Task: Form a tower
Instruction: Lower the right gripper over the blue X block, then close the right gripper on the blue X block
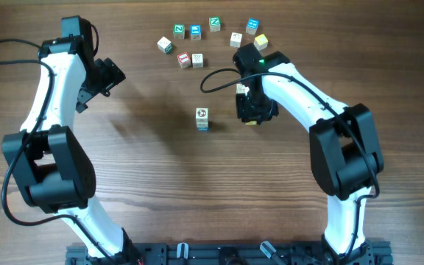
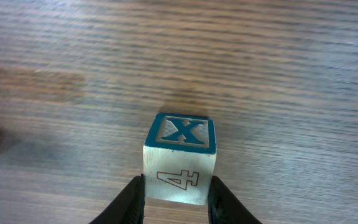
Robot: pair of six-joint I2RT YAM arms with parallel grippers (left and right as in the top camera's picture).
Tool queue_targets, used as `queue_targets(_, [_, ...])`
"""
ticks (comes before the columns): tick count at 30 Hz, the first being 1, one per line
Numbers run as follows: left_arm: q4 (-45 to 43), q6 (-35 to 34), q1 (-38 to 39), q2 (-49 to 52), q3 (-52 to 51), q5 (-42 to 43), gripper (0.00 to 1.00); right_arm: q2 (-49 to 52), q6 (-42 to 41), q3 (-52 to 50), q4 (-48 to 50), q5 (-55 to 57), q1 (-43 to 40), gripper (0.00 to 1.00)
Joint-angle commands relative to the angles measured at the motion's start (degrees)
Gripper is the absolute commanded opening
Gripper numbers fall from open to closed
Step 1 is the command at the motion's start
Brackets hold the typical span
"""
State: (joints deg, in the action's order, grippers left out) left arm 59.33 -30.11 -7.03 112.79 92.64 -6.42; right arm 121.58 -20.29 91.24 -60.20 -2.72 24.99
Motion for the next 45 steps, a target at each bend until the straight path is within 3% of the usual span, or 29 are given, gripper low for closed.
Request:
queue_targets(1, [0.0,0.04,-0.07,-1.68,0.9,-0.76,1.0,-0.07,-0.7,-0.9,-0.33,3.37,-2.49,0.33])
queue_targets(5, [0.0,0.04,-0.07,-1.68,0.9,-0.76,1.0,-0.07,-0.42,-0.9,-0.26,3.34,-3.48,0.37])
queue_targets(6, [0.0,0.04,-0.07,-1.68,0.9,-0.76,1.0,-0.07,-0.17,-0.9,-0.28,3.34,-3.48,0.42])
queue_targets(7, [0.0,0.04,-0.07,-1.68,0.9,-0.76,1.0,-0.07,-0.2,-0.9,-0.28,3.37,-3.48,0.56])
queue_targets(8, [0.0,0.04,-0.07,-1.68,0.9,-0.74,1.0,-0.07,-0.15,-0.9,-0.09,3.37,-3.48,0.59])
queue_targets(11, [0.0,0.04,-0.07,-1.68,0.9,-0.76,1.0,-0.07,0.79,-0.9,1.33,3.37,-3.48,0.57])
queue_targets(16, [0.0,0.04,-0.07,-1.68,0.9,-0.76,1.0,-0.07,0.79,-0.9,2.16,3.39,-3.48,0.45])
queue_targets(27, [0.0,0.04,-0.07,-1.68,0.9,-0.76,1.0,-0.07,0.76,-0.9,2.16,3.34,-3.48,0.46])
queue_targets(30, [0.0,0.04,-0.07,-1.68,0.9,-0.76,1.0,-0.07,0.76,-0.9,2.36,3.34,-3.48,0.64])
queue_targets(32, [0.0,0.04,-0.07,-1.68,0.9,-0.76,1.0,-0.07,0.79,-0.9,2.49,3.34,-3.48,0.96])
queue_targets(33, [0.0,0.04,-0.07,-1.68,0.9,-0.76,1.0,-0.07,0.79,-0.9,2.58,3.34,-3.48,1.0])
queue_targets(38, [0.0,0.04,-0.07,-1.68,0.9,-0.74,1.0,-0.07,0.79,-0.9,2.62,3.37,-3.48,1.0])
queue_targets(42, [0.0,0.04,-0.07,-1.68,0.9,-0.74,1.0,-0.07,0.76,-0.9,2.1,3.34,-3.48,0.77])
queue_targets(45, [0.0,0.04,-0.07,-1.68,0.9,-0.76,1.0,-0.07,0.76,-0.96,1.68,3.34,-3.48,0.7])
